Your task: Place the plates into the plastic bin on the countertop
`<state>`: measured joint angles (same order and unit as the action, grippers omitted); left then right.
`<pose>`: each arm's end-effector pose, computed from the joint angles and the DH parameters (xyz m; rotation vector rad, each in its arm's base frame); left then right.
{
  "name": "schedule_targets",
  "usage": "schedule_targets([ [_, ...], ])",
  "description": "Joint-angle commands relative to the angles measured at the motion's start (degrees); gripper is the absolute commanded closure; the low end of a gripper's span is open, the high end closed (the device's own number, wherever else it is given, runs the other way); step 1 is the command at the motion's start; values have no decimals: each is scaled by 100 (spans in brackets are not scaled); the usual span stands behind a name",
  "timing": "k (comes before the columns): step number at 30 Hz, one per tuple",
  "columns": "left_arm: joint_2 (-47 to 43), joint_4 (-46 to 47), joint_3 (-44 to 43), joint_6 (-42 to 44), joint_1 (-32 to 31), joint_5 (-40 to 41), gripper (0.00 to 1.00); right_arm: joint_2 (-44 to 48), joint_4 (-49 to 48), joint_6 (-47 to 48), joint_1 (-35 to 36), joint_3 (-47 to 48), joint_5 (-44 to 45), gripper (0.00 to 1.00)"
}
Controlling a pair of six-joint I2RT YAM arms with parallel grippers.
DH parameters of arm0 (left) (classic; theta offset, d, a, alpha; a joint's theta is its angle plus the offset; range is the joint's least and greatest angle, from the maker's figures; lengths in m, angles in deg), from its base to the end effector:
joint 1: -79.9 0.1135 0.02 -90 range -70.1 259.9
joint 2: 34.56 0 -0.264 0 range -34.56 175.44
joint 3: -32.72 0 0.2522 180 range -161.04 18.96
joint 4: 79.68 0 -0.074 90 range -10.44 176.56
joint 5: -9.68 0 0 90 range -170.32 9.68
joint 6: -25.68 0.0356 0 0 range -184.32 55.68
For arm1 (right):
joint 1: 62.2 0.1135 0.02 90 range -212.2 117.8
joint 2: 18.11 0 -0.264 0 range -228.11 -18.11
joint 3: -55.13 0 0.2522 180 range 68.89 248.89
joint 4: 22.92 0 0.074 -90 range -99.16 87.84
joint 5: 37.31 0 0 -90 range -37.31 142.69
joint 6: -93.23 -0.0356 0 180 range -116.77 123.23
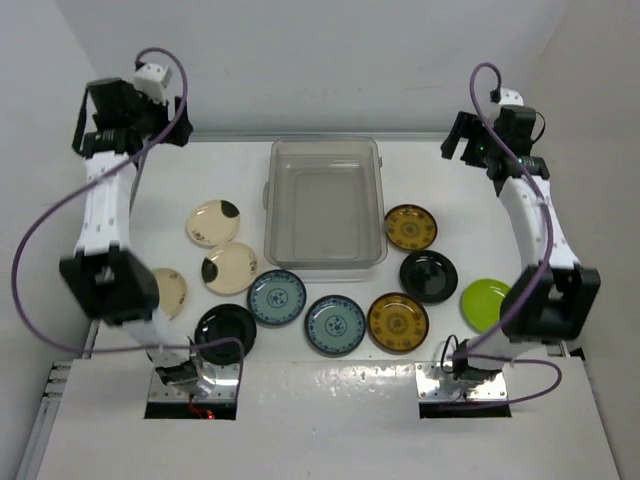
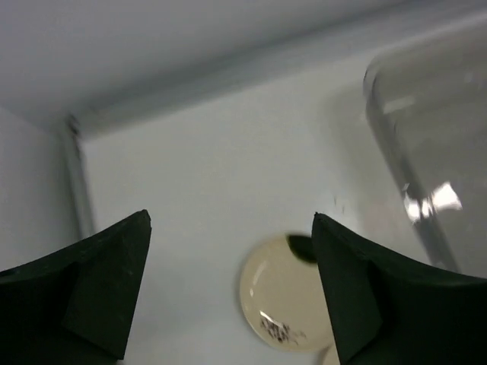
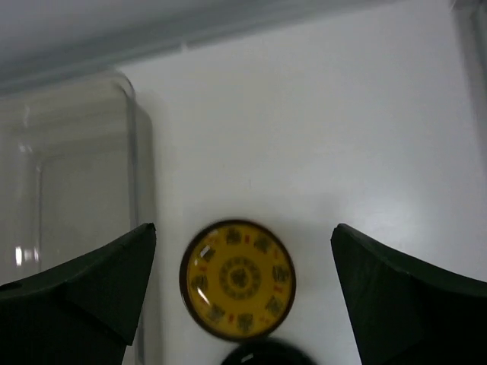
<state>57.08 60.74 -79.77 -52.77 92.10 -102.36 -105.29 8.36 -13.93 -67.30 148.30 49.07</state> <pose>0.3592 0.0640 0.4328 0.2485 1.8572 -0.0799 0.3557 -0.0295 0.3567 0.3496 1.9862 0.1976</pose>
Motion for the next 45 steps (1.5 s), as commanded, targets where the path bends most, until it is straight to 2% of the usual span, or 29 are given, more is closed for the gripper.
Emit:
schedule_targets([
  [1, 1626, -2786, -495, 154, 510, -1003, 11, -800, 1940, -726, -175, 74, -1450, 4],
  [2, 2099, -2788, -784, 102, 511, -943, 11, -888, 1879, -709, -184, -126, -1379, 4],
  [4, 2506, -2788, -1015, 49, 572, -750, 9, -985, 1606, -805, -262, -400, -1404, 4],
  [6, 2885, -2701, -1121, 49, 721, -749, 7, -1170, 1448, -955, -421, -628, -1492, 9],
  [9, 2886, -2051, -632, -232, 897, -1055, 6, -1467, 1193, -1043, -623, -848, -1431, 17],
  [10, 2686, -1684, -455, -302, 1002, -1143, 6, -1556, 1018, -1043, -650, -988, -1544, 22],
  [14, 2561, -1505, 99, -303, 1064, -1337, 6, -2206, 648, -1157, -711, -1121, -2002, 33],
  [19, 2561, -1400, 706, -241, 1169, -1390, 9, -2576, 16, -1526, -720, -1454, -1906, 36],
  [21, 2561, -1347, 785, -241, 1223, -1470, 9, -2637, -91, -1666, -729, -1525, -1906, 40],
  [23, 2447, -1346, 847, -241, 1275, -1531, 9, -2769, -213, -1544, -720, -1526, -1941, 50],
  [24, 2447, -1285, 847, -241, 1275, -1592, 9, -2778, -214, -1544, -720, -1526, -1967, 69],
  [27, 2341, -1285, 848, -241, 1275, -1645, 9, -2647, -249, -1588, -755, -1595, -1662, 99],
  [32, 2236, -1285, 848, -241, 1275, -1523, 10, -1402, -223, -1860, -703, -1579, -291, 100],
  [34, 2236, -1285, 900, -241, 1275, -1522, 10, -918, -126, -1930, -545, -1289, 594, 100],
  [35, 2236, -1285, 970, -241, 1275, -1444, 10, -602, -126, -1948, -170, -1132, 1191, 100],
  [37, 2236, -1285, 971, -241, 1275, -1391, 11, -196, -187, -1966, 140, -902, 2026, 100],
  [38, 2288, -1285, 1031, -241, 1223, -1390, 12, 127, -248, -1931, 655, -823, 2354, 100],
  [40, 2289, -1285, 1084, -241, 1170, -1330, 14, 253, -634, -1922, 1114, -744, 2471, 100],
  [43, 2464, -1285, 1085, -241, 1039, -1013, 17, 158, -934, -1852, 1817, -665, 1947, 100],
  [45, 2587, -1285, 1033, -311, 1038, -1013, 18, -254, -829, -1895, 2291, -551, 1681, 100],
])
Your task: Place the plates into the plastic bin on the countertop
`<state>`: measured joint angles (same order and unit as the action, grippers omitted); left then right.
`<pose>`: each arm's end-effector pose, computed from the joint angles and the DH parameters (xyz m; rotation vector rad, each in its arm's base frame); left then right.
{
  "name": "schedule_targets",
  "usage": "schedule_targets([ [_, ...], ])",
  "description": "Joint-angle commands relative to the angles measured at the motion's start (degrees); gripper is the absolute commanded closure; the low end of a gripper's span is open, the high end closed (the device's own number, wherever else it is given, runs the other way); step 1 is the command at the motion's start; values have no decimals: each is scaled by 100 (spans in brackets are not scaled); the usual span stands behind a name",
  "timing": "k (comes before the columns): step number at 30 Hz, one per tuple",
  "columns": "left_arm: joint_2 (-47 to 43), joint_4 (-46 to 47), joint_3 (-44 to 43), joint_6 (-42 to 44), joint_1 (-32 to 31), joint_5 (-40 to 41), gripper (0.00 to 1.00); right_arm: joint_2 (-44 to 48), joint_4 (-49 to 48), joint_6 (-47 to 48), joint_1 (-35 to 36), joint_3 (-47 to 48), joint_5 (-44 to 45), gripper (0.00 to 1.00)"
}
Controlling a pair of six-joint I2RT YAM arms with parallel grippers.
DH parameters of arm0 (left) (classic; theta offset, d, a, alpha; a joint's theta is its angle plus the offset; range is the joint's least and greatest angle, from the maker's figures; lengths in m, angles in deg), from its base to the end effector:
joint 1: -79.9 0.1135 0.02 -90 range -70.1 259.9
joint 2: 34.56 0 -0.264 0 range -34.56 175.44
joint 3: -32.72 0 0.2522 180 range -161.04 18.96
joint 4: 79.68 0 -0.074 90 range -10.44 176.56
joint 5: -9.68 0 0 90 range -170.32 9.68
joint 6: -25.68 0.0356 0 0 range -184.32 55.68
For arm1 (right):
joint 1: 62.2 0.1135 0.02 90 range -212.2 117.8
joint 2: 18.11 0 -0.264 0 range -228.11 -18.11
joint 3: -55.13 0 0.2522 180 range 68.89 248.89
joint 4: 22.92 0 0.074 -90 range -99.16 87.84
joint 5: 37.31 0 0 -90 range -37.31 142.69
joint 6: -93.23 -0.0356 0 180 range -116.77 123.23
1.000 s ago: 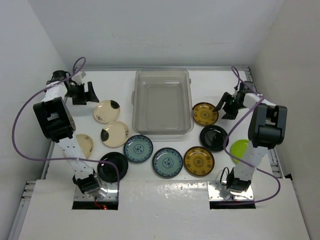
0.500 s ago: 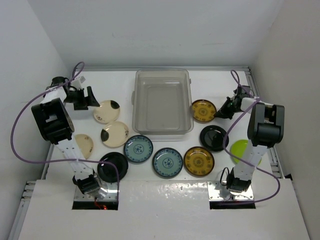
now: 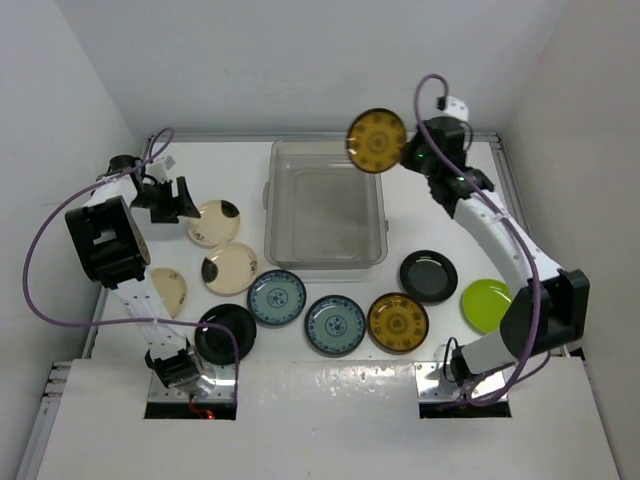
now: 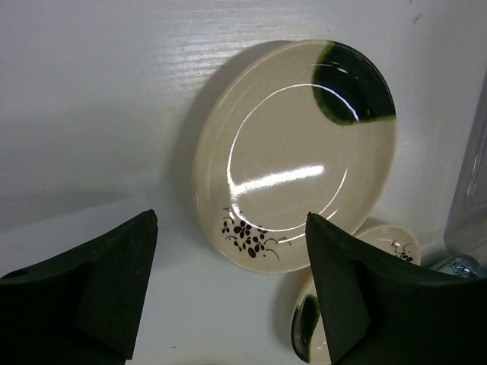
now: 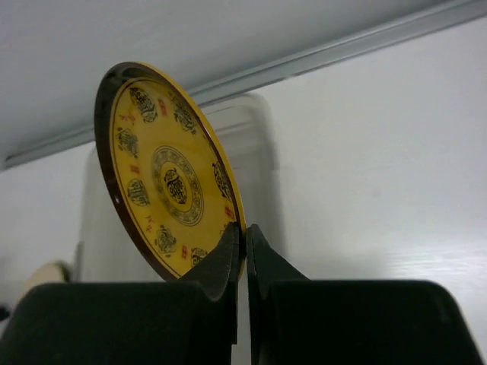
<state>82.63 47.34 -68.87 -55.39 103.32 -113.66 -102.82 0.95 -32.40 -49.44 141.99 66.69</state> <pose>0.3945 0.1496 0.1839 -0.1793 2.5613 -0.6022 0.3418 0.0686 0.3457 0.5443 1.8743 0.3227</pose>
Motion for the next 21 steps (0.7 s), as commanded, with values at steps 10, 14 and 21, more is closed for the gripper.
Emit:
schedule_targets([
  [10, 542, 108, -173, -172, -258, 179, 24, -2330, 421, -400, 1142, 758, -1162, 100],
  [14, 761, 108, -173, -286, -259, 257, 27, -2970, 665, -243, 1133, 1222, -1830, 100],
  [21, 1253, -155, -488, -409, -259, 258, 55, -3140, 1020, -23, 1116, 1532, -2164, 30],
])
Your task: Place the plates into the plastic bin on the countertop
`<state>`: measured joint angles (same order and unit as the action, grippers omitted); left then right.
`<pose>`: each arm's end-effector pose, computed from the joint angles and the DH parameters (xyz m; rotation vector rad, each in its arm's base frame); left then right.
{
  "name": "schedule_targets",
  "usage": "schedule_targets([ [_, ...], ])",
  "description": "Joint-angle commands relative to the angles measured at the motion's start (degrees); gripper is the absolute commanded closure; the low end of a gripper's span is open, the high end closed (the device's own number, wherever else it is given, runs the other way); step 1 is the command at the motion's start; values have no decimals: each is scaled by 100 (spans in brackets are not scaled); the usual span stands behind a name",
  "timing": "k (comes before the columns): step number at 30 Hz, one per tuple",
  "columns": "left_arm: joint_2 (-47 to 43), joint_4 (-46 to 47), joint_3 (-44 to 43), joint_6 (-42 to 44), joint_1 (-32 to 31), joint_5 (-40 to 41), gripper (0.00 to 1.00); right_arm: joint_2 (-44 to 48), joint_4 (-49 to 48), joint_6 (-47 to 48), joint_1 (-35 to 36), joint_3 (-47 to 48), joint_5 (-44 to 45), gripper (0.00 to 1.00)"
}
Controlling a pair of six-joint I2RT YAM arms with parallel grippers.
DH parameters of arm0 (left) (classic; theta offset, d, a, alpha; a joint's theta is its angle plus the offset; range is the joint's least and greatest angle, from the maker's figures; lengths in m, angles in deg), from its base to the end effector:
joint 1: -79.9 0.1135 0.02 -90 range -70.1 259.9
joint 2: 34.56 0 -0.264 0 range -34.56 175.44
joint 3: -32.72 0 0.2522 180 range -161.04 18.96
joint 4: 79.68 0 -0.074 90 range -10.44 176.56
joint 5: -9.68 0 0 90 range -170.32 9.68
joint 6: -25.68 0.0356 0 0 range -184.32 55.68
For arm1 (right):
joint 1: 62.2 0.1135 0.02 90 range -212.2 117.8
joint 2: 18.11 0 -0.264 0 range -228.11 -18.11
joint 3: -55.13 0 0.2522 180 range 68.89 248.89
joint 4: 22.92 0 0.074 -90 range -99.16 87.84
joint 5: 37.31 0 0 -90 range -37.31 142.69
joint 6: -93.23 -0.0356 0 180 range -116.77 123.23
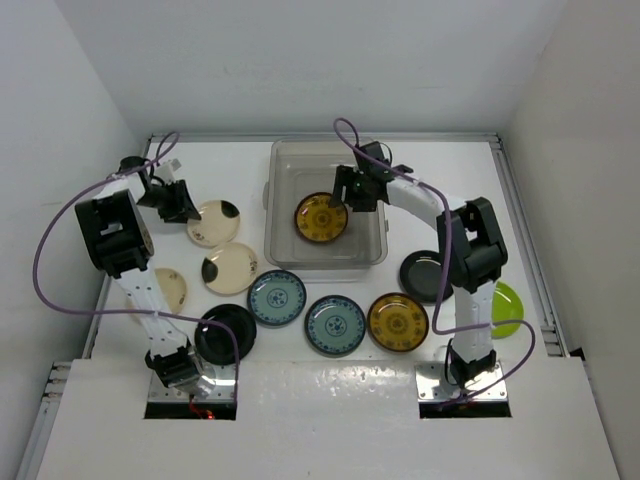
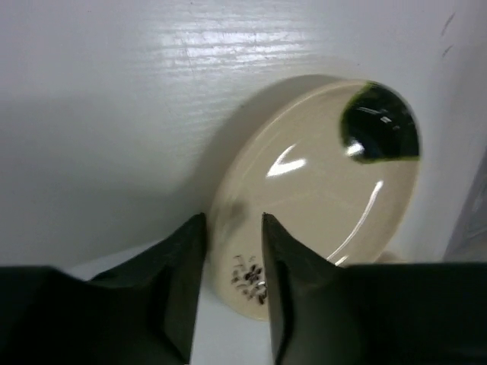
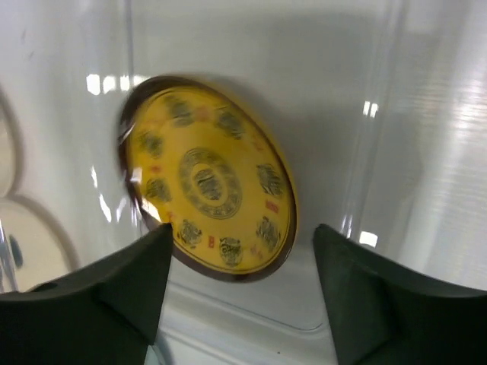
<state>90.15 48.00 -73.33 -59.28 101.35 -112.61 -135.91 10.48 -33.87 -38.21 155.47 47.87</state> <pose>0.4195 0.1444 0.1514 -0.2485 2.6152 -0.6387 0.4125 0.1868 0.1865 0.2521 2.5272 0.5508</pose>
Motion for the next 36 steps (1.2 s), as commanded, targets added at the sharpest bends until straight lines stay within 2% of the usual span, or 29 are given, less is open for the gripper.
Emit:
schedule_targets([
  [1, 554, -221, -43, -20, -62, 101, 62, 256, 66, 185, -8, 183, -352, 25],
  [2, 555, -300, -139, -20, -62, 100, 77, 301, 84, 221, -43, 201, -388, 18],
  [4, 625, -301, -306, -99, -62, 30, 97, 537, 207, 335, -43, 297, -406, 13],
  [5, 677, -301, -411, -265, 7, -48, 100, 608, 224, 370, -69, 350, -414, 12],
  [9, 503, -353, -1719, -565, 166, -471, 100, 1601, 383, 274, -420, 130, -843, 7],
  [10, 398, -353, -1966, -565, 166, -471, 100, 1750, 400, 213, -639, -209, -932, 7],
  [11, 153, -353, -2212, -565, 88, -358, 100, 1908, 392, 73, -771, -360, -1011, 7],
  [12, 11, -353, -2632, -565, 35, -130, 100, 2467, 392, -111, -1190, -527, -1160, 7],
  [14, -322, -292, -2934, -565, -184, 134, 100, 3066, 409, -366, -1518, -1317, -1153, 7],
  [15, -689, -126, -3005, -565, -264, 223, 100, 3479, 435, -359, -2007, -1763, -987, 7],
  [17, -1052, 103, -3005, -661, -545, 276, 100, 3965, 724, -429, -2336, -2390, -523, 7],
  [18, -1201, 234, -3057, -714, -667, 276, 100, 4123, 874, -464, -2885, -2766, -198, 7],
  [20, -1545, 236, -3058, -715, -1140, 136, 100, 4537, 1444, -544, -3345, -3389, 120, 8],
  [22, -1712, 236, -2901, -715, -1546, -74, 100, 4869, 1586, -500, -3767, -3735, 140, 12],
  [23, -1765, 236, -2787, -715, -1939, -171, 100, 4932, 1509, -491, -4013, -4250, 0, 14],
  [24, -1765, 236, -2655, -776, -2126, -268, 100, 5046, 1403, -465, -4112, -4377, -175, 21],
  [25, -1765, 236, -2506, -872, -2302, -347, 100, 5108, 1376, -447, -4313, -4526, -256, 24],
  [28, -1415, 236, -1979, -1013, -2952, -401, 100, 5065, 1244, -324, -4376, -4949, -327, 33],
  [31, -933, 236, -1915, -1014, -3226, -401, 100, 4933, 1244, -236, -4385, -5037, -292, 40],
  [36, -377, 236, -1801, -1014, -3612, -348, 100, 4775, 999, -376, -4385, -5519, -458, 42],
])
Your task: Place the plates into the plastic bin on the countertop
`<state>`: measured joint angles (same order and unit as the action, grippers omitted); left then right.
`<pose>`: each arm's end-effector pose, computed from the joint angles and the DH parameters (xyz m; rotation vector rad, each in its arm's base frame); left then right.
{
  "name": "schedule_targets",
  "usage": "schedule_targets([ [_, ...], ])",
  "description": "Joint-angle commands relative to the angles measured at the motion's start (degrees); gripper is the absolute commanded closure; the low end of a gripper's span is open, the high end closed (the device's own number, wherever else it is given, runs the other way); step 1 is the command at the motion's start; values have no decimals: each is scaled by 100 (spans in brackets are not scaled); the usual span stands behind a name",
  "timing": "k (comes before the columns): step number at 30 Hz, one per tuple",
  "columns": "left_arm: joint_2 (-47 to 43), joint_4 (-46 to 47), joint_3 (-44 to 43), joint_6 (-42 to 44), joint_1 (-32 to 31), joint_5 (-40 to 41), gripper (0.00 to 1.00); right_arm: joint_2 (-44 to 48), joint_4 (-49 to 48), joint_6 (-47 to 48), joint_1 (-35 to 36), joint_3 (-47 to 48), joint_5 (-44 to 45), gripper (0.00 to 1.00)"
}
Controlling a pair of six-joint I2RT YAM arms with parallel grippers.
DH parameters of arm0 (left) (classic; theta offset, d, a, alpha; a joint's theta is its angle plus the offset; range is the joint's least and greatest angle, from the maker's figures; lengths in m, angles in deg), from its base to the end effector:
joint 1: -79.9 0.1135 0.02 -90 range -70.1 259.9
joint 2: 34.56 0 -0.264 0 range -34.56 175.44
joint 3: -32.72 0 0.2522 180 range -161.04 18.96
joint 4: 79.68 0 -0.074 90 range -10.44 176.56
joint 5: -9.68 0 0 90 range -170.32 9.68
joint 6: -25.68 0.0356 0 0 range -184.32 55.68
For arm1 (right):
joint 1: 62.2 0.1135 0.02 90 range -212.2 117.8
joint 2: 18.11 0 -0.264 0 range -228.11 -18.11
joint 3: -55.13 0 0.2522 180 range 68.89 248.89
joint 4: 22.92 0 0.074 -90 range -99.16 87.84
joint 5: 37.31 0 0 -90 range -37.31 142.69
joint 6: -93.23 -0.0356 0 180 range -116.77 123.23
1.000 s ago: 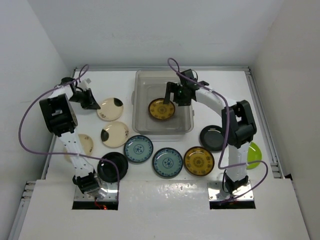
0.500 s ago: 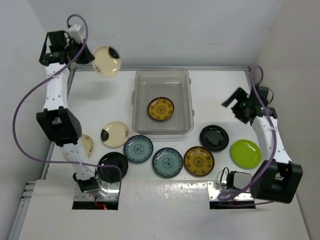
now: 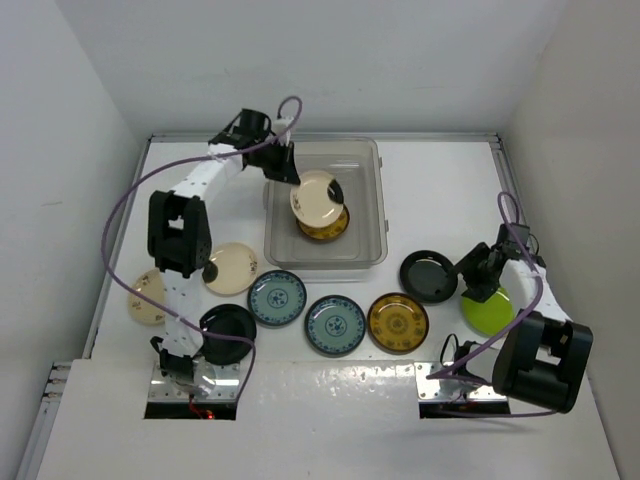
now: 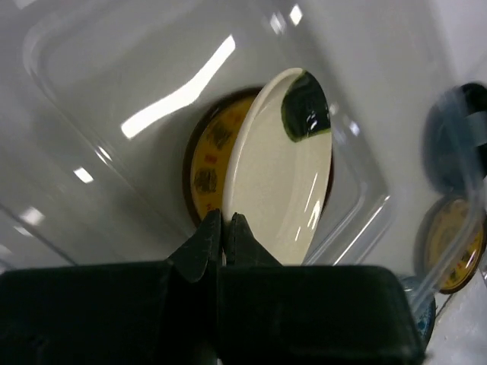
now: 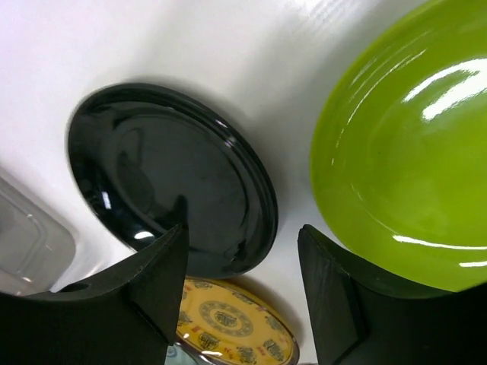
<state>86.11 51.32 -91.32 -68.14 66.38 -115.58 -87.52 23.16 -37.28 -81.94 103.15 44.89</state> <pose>0.4604 -0.1318 0.2817 0.4972 2.2931 -0.8741 0.1935 -0.0643 0.1677 1.3554 2.4107 0.2847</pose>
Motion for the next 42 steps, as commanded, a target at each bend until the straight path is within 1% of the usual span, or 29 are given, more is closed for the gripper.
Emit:
schedule_targets([
  [1, 97, -97, -2, -128, -116, 2, 100, -90, -339, -97, -12, -332, -179, 42],
  [6, 335, -97, 269, -67, -169, 2, 99, -396, -804, -212, -3, -692, -310, 42],
  [8, 466, -97, 348, -5, -221, 151, 87, -477, -1077, -229, 6, -789, -486, 40],
  [9, 537, -97, 410, 56, -221, 204, 66, -617, -1296, -246, 6, -842, -582, 40],
  [11, 590, -97, 411, 118, -221, 204, 50, -731, -1508, -264, 15, -903, -636, 43],
  [12, 590, -158, 411, 179, -221, 204, 40, -758, -1570, -273, 24, -895, -679, 49],
  [14, 590, -210, 332, 319, -274, 283, 31, -707, -1737, -273, 24, -956, -671, 59],
  [15, 521, -272, 227, 468, -274, 283, 23, -793, -1790, -282, 15, -965, -601, 70],
  [17, 442, -333, -45, 522, -274, 415, 13, -741, -1816, -299, 24, -930, -522, 84],
  [18, 380, -334, -168, 618, -274, 476, 12, -715, -1782, -299, 6, -869, -487, 90],
  [19, 240, -473, -439, 697, -274, 477, 10, -593, -1703, -247, 15, -808, -321, 100],
  [20, 160, -475, -572, 698, -274, 477, 10, -531, -1572, -221, 15, -572, -276, 100],
  [22, -77, -554, -740, 751, -38, 477, 9, -303, -1281, -107, 58, -351, 145, 100],
  [23, -356, -554, -741, 751, 68, 477, 9, -110, -1037, -63, 102, -63, 338, 100],
  [24, -498, -554, -741, 751, 347, 477, 8, 109, -825, -36, 138, 306, 966, 100],
  [25, -796, -554, -628, 751, 707, 477, 5, 338, -658, -53, 303, 857, 1451, 100],
  [26, -938, -606, -505, 751, 910, 477, 4, 418, -648, -53, 392, 863, 1665, 100],
  [27, -1070, -606, -347, 751, 1113, 477, 4, 593, -648, -53, 480, 1228, 2102, 100],
  [29, -1281, -720, 5, 846, 1517, 652, 2, 674, -770, -27, 944, 1775, 2404, 100],
  [30, -1412, -773, 407, 899, 1910, 740, 2, 622, -832, 86, 1086, 2334, 2701, 100],
  [31, -1414, -860, 654, 900, 2097, 740, 2, 569, -876, 113, 1426, 2496, 2774, 100],
  [32, -1483, -861, 892, 1039, 2282, 740, 5, 421, -946, 166, 1795, 2654, 2809, 100],
  [33, -1484, -922, 1407, 1101, 2440, 740, 6, 202, -1007, 219, 2208, 2786, 2775, 100],
  [34, -1484, -923, 1674, 1198, 2703, 740, 6, 86, -1165, 245, 2430, 3136, 2731, 100],
  [35, -1484, -975, 2146, 1399, 2810, 688, 8, -367, -1210, 246, 2963, 3226, 2469, 100],
  [38, -1484, -1028, 2747, 1673, 3056, 688, 9, -1152, -1386, 298, 3459, 3796, 1976, 100],
  [39, -1484, -1028, 2923, 1787, 3057, 688, 9, -1833, -1342, 298, 3834, 3946, 1566, 100],
  [41, -1537, -1028, 3345, 1849, 3214, 688, 11, -2277, -965, 246, 4118, 4586, 1265, 100],
  [42, -1537, -1028, 3459, 1901, 3215, 688, 11, -2470, -842, 246, 4267, 4694, 1150, 100],
])
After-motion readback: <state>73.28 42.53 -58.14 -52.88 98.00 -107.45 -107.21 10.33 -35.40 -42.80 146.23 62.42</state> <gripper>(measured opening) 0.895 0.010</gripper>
